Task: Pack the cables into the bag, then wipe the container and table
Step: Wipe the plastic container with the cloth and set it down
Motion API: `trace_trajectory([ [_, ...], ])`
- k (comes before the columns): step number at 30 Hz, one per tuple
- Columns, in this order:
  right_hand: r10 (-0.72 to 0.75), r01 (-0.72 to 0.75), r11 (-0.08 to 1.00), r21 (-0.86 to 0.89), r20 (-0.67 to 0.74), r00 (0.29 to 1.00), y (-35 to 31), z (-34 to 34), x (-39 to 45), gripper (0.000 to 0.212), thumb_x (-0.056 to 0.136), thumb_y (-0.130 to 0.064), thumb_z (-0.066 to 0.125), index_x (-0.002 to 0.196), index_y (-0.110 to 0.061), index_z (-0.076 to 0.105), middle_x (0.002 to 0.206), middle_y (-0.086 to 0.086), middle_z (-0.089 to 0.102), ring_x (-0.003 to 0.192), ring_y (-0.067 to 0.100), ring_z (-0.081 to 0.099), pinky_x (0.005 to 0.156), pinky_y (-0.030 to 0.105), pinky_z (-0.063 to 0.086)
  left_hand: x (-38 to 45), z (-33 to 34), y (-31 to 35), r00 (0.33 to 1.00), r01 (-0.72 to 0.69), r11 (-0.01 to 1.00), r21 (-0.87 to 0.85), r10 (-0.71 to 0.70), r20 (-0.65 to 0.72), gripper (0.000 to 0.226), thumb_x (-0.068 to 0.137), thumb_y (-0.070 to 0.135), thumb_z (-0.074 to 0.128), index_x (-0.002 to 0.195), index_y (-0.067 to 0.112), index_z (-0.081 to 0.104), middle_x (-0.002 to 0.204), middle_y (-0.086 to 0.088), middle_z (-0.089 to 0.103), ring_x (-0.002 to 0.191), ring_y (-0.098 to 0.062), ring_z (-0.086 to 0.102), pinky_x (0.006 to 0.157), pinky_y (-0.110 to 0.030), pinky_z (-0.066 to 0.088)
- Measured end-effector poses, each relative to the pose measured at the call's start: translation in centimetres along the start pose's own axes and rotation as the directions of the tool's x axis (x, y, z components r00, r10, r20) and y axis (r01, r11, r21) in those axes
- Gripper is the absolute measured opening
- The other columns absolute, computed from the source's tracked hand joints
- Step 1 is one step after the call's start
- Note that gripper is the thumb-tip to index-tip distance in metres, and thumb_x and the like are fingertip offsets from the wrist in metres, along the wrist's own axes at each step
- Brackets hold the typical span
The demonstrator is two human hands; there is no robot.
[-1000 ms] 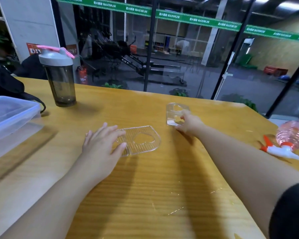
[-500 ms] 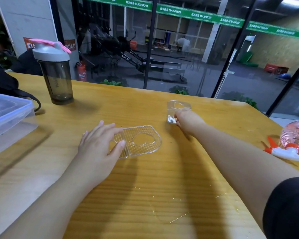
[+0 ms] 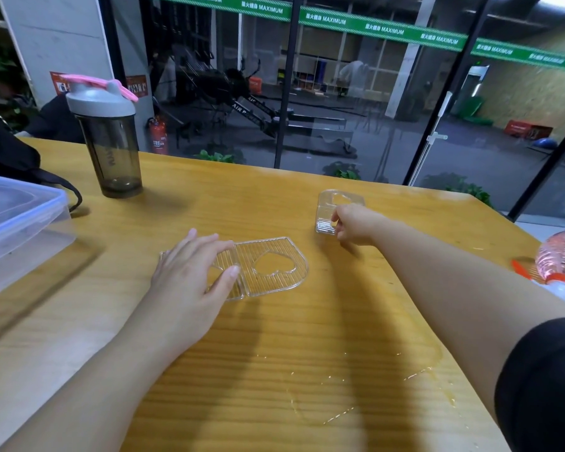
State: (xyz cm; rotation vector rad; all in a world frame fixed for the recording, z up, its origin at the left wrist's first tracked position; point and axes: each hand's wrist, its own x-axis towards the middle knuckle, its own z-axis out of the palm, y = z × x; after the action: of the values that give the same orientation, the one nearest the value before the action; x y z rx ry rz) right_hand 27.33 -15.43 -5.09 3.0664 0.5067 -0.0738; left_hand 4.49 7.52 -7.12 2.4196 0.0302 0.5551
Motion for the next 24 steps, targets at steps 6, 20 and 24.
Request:
trace_trajectory([
  [6,-0.023,0.021,0.999,0.050,0.043,0.999,-0.8,-0.5,0.7,0.041,0.086,-0.016,0.063,0.125,-0.013,0.051,0.103,0.000,0.058,0.095,0.019,0.055,0.081,0.029,0.046,0.1,-0.1,-0.1,1.000,0.008,1.000,0.001,-0.008,0.001,0.039,0.092,0.035,0.048,0.130,0.030,0.047,0.143,0.010,0.039,0.142,-0.009,0.012,0.116,-0.042,0.015],
  [20,0.030,-0.040,0.997,0.069,0.142,0.989,-0.6,-1.4,1.7,0.019,0.081,-0.032,0.065,0.078,-0.014,0.063,0.083,0.001,0.059,0.082,0.020,0.057,0.080,0.036,0.050,0.1,0.1,-0.1,1.000,0.017,1.000,0.000,-0.017,0.001,0.041,0.092,0.033,0.048,0.132,0.028,0.046,0.143,0.010,0.039,0.142,-0.008,0.011,0.116,-0.038,0.014],
  [24,0.017,-0.023,0.999,0.039,0.149,0.989,-1.1,-1.2,1.2,0.022,0.082,-0.034,0.064,0.068,-0.021,0.052,0.078,-0.001,0.054,0.081,0.020,0.053,0.077,0.036,0.048,0.0,0.2,0.0,1.000,0.014,1.000,-0.004,-0.014,-0.001,0.040,0.092,0.032,0.049,0.131,0.027,0.046,0.143,0.009,0.040,0.142,-0.009,0.012,0.116,-0.035,0.015],
])
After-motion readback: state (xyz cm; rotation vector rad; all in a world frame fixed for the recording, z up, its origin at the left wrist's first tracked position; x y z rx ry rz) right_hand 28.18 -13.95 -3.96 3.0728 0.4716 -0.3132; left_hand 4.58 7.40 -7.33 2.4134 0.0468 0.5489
